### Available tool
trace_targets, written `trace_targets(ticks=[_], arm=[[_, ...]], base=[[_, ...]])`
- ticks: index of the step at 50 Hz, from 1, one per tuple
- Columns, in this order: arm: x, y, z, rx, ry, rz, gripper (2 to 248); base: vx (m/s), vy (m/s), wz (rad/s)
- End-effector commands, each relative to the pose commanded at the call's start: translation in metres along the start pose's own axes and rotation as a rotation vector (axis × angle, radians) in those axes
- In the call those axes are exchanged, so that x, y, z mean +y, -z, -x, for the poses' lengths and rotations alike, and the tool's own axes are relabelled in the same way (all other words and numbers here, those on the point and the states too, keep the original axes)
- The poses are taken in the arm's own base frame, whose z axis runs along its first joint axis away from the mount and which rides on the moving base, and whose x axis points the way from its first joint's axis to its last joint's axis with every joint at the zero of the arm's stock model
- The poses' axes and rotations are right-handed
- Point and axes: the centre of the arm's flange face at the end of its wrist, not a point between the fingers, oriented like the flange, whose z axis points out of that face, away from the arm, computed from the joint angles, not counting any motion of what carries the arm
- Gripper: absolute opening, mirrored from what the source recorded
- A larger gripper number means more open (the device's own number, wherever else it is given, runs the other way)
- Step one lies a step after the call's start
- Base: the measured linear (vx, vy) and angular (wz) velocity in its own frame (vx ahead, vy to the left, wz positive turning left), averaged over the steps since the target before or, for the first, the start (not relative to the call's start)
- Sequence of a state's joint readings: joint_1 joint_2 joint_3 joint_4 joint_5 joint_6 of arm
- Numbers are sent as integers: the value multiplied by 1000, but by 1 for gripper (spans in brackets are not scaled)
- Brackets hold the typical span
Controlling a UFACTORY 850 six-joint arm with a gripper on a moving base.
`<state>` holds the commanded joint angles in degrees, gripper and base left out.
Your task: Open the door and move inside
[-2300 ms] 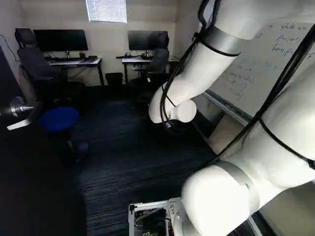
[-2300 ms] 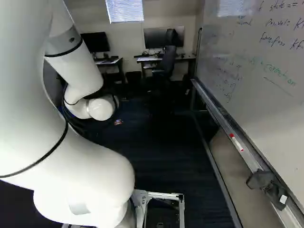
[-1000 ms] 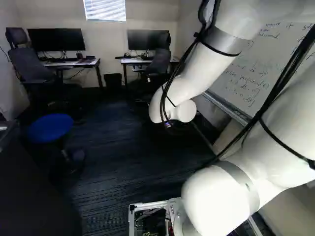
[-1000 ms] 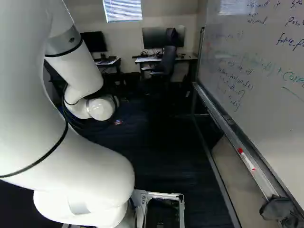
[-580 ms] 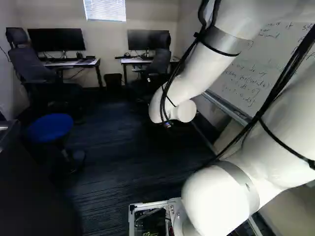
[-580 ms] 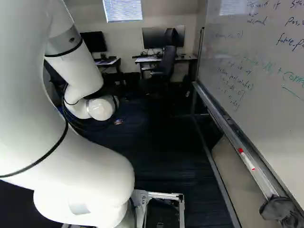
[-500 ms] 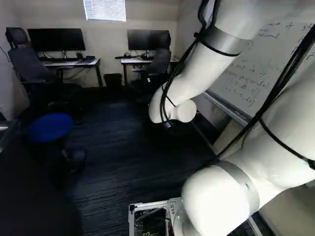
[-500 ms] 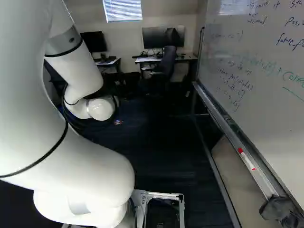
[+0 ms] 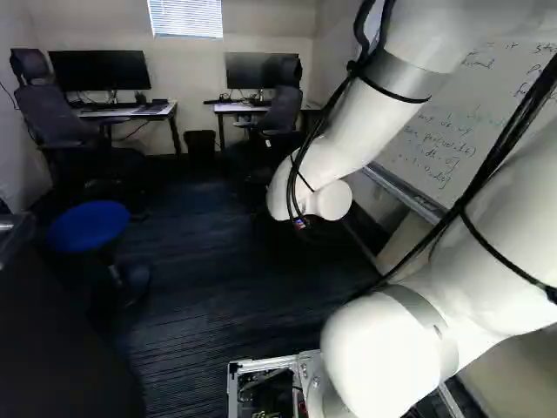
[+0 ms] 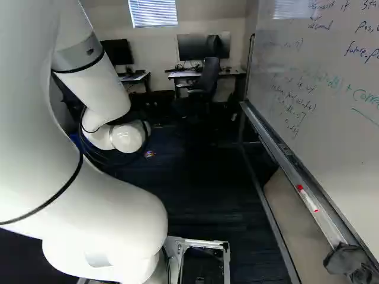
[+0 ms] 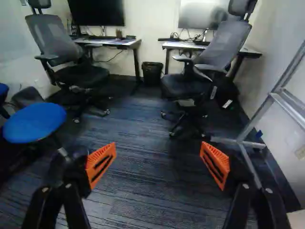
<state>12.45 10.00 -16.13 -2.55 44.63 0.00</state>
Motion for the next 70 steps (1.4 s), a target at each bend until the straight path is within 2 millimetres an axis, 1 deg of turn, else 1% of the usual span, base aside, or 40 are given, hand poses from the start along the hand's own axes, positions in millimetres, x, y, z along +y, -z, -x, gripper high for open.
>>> trace_targets(ticks=[13,27,39,55,70], arm=[[15,13,13,0,-23,52,247],[35,32,33,1,-57,128,247],[47,46,47,1,-80,181,247],[55,58,58,2,-98,225,247],[57,61,61,2,-103,237,247]], base=[[0,0,0],[0,0,0],[0,0,0],[0,0,0],[0,0,0]])
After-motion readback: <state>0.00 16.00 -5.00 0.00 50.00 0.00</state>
